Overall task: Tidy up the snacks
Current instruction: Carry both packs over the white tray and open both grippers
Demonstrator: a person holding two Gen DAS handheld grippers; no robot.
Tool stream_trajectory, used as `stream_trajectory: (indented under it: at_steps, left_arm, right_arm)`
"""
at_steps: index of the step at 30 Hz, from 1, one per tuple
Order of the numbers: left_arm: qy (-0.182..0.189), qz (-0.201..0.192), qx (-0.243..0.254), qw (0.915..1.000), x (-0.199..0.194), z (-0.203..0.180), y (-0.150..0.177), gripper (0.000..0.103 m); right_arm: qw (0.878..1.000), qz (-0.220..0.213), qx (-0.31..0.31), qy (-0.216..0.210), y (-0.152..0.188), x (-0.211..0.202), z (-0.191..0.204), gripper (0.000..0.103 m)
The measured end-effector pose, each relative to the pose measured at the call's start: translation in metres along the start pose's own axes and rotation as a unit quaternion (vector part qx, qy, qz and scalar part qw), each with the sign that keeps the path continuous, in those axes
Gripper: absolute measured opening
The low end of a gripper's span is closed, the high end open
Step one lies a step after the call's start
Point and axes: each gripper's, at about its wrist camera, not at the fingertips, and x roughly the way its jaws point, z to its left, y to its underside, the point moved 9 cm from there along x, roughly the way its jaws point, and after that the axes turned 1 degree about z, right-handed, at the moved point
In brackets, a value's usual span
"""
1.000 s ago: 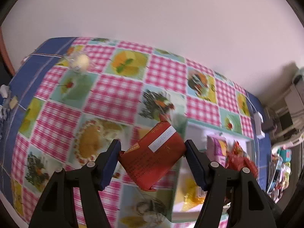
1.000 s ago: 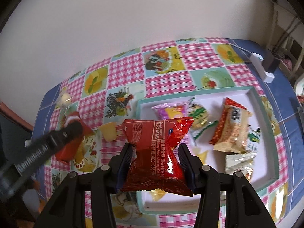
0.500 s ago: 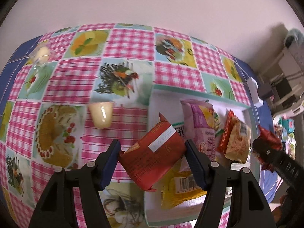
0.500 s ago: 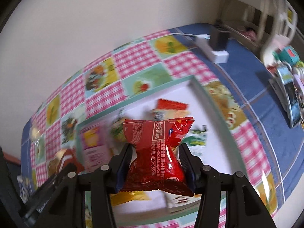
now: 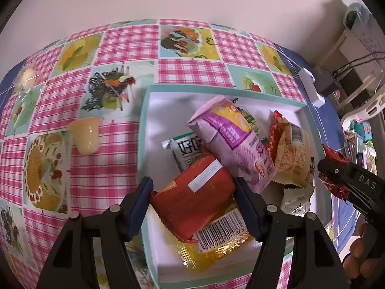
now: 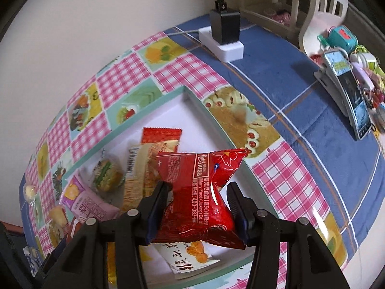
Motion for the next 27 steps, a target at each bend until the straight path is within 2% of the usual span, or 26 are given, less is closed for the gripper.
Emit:
stream_trajectory:
  at_steps: [11, 15, 20, 22, 24, 27]
  left_arm:
    - [0.001, 0.004, -0.002, 1.0000, 0.005, -0.003, 0.001, 0.071]
    - [0.010, 0.010, -0.025, 0.9996, 0.001, 0.001, 0.000, 0.072]
    - [0.002, 0.004, -0.030, 0.9995, -0.008, 0.003, -0.003, 0.074]
    - [0.008, 0.004, -0.040, 0.9992, -0.012, 0.005, -0.004, 0.076]
    - [0.018, 0.001, -0.051, 0.9986, -0.017, 0.006, -0.006, 0.080]
    - [0.018, -0.006, -0.056, 0.9983, -0.024, 0.008, -0.008, 0.081]
  right_arm:
    - [0.999, 0.039, 0.014, 0.006, 0.014, 0.021, -0.008, 0.055]
    - [0.999, 0.032, 0.007, 0.001, 0.012, 0.019, -0.004, 0.067]
    - [1.000, 0.020, 0.002, 0.000, 0.006, 0.013, -0.002, 0.070]
    - [1.000, 0.013, 0.001, -0.002, 0.005, 0.010, -0.001, 0.074]
    - [1.000, 0.007, 0.001, -0.006, 0.002, 0.007, 0.000, 0.084]
    - [1.000, -0.001, 0.000, -0.011, -0.001, 0.003, 0.001, 0.085]
